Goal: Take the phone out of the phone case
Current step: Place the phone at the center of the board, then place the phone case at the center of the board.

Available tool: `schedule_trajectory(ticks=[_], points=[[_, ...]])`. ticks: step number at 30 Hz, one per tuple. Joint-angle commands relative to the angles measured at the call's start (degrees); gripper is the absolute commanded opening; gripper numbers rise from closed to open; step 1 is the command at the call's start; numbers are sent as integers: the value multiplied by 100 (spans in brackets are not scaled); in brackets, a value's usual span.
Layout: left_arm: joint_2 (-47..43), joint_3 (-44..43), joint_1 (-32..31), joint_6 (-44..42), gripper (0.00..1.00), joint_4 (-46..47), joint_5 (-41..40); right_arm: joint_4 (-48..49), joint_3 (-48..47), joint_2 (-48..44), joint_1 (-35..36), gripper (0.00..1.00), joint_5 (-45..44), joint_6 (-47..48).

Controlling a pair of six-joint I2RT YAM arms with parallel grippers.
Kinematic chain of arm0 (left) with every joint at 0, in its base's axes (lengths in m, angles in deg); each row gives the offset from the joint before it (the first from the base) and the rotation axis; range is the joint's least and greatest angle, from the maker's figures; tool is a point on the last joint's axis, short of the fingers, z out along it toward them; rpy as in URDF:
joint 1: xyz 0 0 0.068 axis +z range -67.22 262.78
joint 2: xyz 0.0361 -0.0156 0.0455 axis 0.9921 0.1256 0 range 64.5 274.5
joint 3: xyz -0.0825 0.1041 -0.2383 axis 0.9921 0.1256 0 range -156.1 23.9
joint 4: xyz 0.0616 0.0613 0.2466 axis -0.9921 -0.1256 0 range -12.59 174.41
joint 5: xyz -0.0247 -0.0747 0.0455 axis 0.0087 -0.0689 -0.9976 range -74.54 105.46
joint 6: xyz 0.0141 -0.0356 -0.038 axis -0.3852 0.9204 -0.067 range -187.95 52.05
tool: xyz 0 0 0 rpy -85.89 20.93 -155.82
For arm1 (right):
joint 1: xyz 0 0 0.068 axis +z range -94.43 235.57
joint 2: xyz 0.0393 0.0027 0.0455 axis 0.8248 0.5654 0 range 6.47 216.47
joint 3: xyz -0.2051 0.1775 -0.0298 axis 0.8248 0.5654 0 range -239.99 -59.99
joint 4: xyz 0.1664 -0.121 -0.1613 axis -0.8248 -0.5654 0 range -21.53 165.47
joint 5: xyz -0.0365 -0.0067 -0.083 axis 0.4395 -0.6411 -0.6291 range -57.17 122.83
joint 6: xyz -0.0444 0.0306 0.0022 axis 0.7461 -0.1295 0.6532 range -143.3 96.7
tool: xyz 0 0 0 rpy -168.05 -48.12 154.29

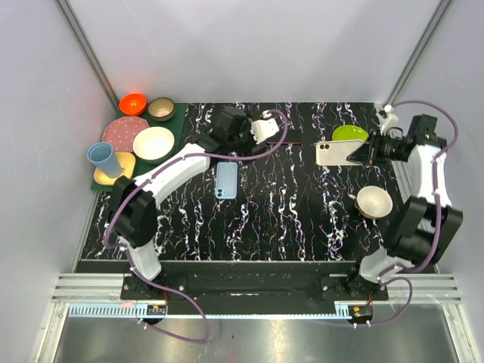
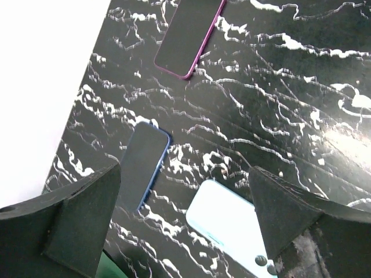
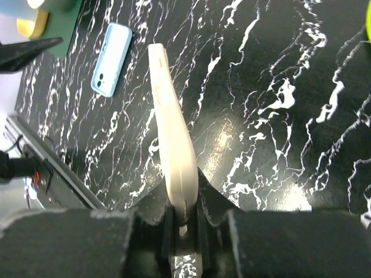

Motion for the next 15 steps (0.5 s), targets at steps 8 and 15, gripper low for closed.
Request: schedule_trajectory(ticks=[8,15], points=[[-1953,1495,930,718,99,-489,412,-3975,-2449,1846,1882,0,-1541,3780],[-3051,2462,1694,937,99,-480,668,-4878,-4039,3118,2937,0,-2465,4070]])
